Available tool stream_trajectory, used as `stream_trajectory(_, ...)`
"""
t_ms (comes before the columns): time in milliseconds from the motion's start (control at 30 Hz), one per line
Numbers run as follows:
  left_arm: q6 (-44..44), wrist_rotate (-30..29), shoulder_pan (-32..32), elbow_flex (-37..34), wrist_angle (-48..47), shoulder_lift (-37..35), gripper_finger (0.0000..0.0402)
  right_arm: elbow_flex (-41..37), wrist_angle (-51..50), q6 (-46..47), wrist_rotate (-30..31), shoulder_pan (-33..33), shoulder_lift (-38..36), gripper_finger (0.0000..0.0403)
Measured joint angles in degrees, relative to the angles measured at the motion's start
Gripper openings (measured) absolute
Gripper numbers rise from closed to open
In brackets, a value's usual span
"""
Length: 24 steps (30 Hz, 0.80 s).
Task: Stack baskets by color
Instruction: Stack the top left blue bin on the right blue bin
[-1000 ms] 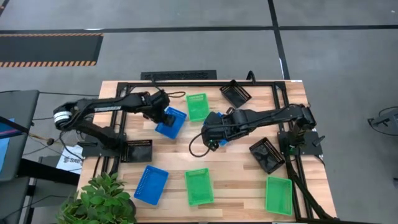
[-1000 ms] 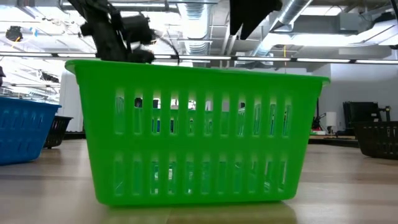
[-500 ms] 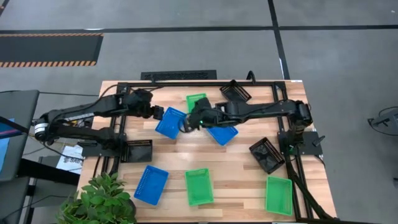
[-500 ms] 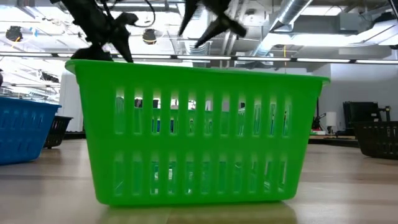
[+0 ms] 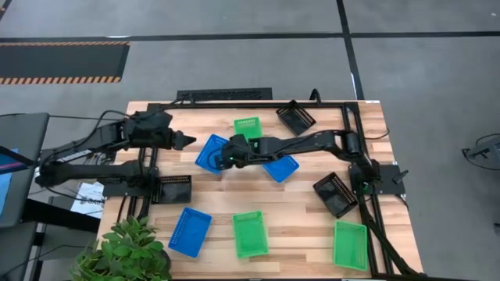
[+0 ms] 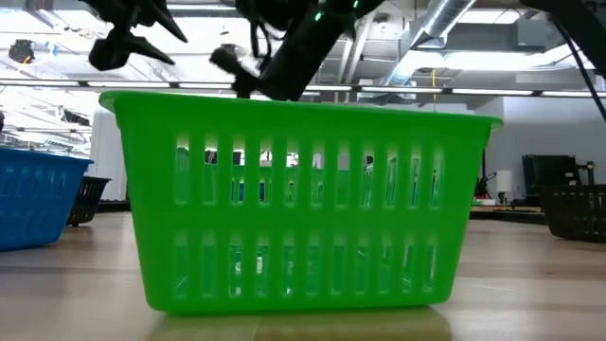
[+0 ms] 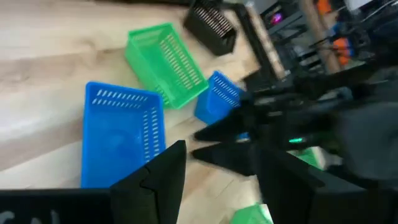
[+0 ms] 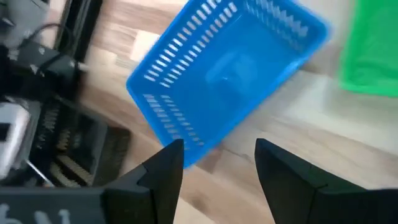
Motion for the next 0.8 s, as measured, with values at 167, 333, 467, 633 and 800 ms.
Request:
stream_trajectory(167, 0.9, 0.0, 0.0, 0.0, -0.5, -1.5, 0.0174, -0.1, 2.3, 2.8, -0.9, -1.0, 2.7, 0.0221)
stream_trajectory(333, 1.3, 0.1, 0.0, 0.0, -1.0, -2.1, 0.0174, -0.1, 3.6, 5.0, -2.3, -2.1, 5.0, 0.0221)
stream_trajectory(467, 2.3, 0.1, 0.0, 0.0, -1.1, -2.4, 0.0174, -0.1, 4.5, 6.9, -2.3, -2.6, 6.1, 0.0221)
stream_trajectory(633, 2.9, 0.1, 0.0, 0.0, -1.1, -2.4, 0.0174, -0.2, 4.2, 8.1, -3.5, -3.2, 7.6, 0.0202)
stream_trajectory(800, 3.9, 0.2, 0.0, 0.0, -1.1, -2.4, 0.0174, -0.2, 4.4, 8.1, -7.0, -3.1, 8.5, 0.0129)
